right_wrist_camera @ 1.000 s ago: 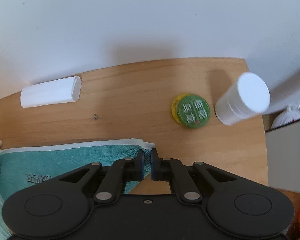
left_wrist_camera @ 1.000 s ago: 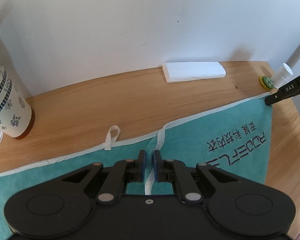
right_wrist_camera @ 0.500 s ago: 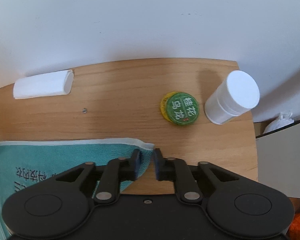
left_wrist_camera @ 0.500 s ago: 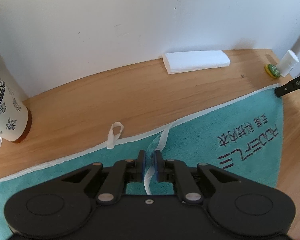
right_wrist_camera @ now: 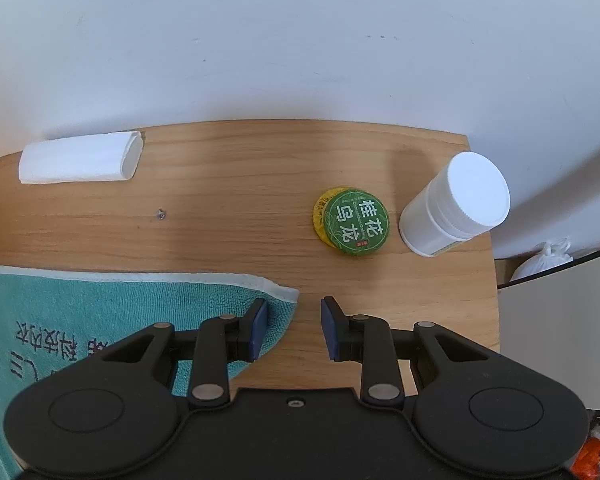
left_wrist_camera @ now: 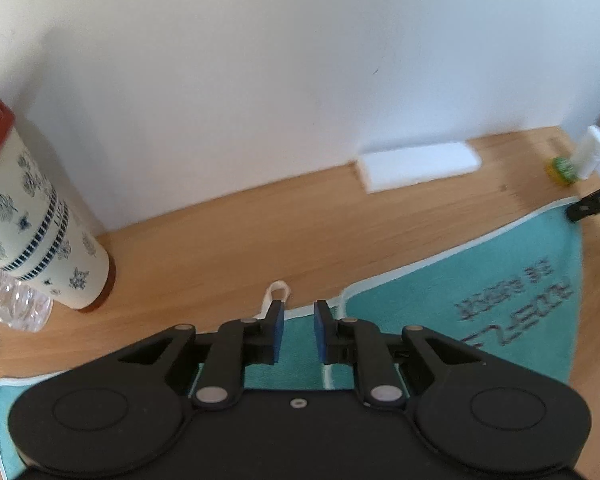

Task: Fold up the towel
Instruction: 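Open both tools and release the folded towel onto the table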

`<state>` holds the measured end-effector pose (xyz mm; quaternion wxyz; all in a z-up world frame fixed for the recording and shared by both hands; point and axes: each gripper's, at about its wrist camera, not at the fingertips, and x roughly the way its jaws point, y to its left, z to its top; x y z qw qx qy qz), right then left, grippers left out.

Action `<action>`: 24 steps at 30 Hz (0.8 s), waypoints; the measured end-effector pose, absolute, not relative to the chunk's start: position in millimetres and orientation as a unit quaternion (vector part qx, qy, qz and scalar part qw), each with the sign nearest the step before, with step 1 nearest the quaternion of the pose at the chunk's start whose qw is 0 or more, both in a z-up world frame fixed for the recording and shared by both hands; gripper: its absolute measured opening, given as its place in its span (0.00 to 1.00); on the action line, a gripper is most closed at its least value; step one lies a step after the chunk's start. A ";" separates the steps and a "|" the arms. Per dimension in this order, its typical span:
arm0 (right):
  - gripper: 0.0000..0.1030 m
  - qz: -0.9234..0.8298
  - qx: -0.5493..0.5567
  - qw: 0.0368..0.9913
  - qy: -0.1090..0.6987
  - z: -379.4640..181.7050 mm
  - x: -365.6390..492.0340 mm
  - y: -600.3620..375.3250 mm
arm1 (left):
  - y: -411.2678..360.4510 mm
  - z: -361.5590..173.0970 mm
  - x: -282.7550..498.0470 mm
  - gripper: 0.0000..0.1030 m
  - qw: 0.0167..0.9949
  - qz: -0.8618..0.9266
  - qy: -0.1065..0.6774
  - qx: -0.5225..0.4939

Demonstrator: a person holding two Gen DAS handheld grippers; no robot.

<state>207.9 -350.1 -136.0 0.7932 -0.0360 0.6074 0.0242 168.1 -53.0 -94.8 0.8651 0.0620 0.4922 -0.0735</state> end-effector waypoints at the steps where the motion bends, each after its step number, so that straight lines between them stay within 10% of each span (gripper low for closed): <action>1: 0.31 0.026 -0.037 0.793 0.608 -137.1 208.6 -350.4 | -56.3 -93.1 163.5 0.15 0.867 -0.088 0.488 0.057; 24: 0.41 0.032 0.003 0.788 0.615 -168.3 237.4 -400.0 | -65.6 -141.5 168.8 0.19 0.846 -0.080 0.520 0.089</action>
